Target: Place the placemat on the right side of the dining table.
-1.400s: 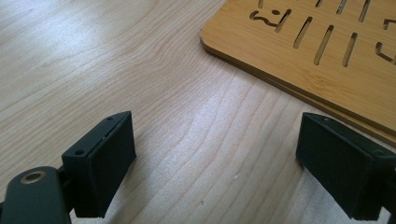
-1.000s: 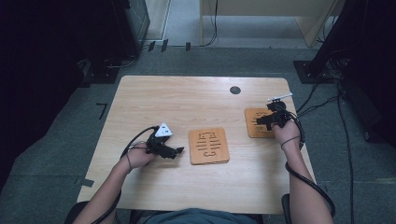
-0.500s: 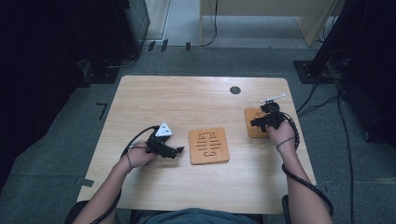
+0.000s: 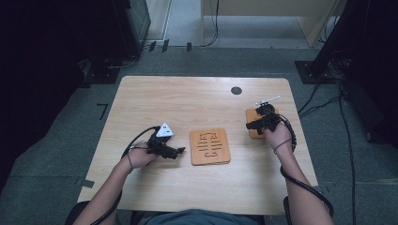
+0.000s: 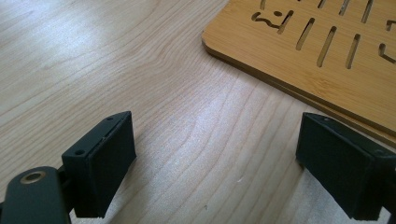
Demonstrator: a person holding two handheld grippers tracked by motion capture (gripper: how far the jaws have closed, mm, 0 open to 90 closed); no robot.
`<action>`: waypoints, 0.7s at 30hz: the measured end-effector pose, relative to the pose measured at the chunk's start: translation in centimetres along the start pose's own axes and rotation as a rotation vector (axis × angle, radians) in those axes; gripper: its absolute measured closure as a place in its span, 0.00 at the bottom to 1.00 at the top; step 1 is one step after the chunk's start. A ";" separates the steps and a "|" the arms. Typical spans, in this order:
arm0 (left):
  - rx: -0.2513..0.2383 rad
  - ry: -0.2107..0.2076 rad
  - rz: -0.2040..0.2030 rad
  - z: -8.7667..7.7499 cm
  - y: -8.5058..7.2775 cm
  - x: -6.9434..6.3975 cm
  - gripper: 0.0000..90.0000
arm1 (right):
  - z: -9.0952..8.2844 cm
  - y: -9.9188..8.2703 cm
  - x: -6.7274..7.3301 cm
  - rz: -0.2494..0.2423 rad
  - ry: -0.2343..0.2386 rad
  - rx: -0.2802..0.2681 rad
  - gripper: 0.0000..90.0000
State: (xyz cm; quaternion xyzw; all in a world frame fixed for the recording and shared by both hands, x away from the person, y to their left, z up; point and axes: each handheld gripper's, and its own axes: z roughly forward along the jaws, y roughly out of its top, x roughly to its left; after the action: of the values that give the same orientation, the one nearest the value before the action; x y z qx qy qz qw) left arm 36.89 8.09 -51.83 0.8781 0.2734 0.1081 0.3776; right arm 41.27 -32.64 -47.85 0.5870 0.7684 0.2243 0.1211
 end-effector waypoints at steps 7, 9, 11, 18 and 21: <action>0.000 0.000 0.000 0.0 0.0 0.0 0.12 | 0.1 0.0 1.2 -0.040 0.007 0.005 0.22; 0.000 0.000 0.000 0.0 0.0 0.0 0.12 | 0.2 0.0 1.5 -0.053 0.011 0.005 0.22; 0.000 0.000 0.000 0.0 0.0 0.0 0.12 | 0.3 0.0 1.7 -0.059 0.021 0.006 0.22; 0.000 0.000 0.001 0.0 0.0 0.0 0.12 | 0.4 0.2 2.6 -0.072 0.024 0.004 0.22; 0.000 0.000 0.001 0.0 0.0 0.0 0.12 | 0.4 0.2 3.1 -0.078 0.033 0.006 0.22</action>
State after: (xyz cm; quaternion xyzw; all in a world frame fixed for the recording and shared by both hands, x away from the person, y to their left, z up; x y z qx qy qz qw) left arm 36.90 8.09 -51.83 0.8783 0.2730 0.1082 0.3773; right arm 40.76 -29.55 -47.91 0.5532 0.7934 0.2266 0.1152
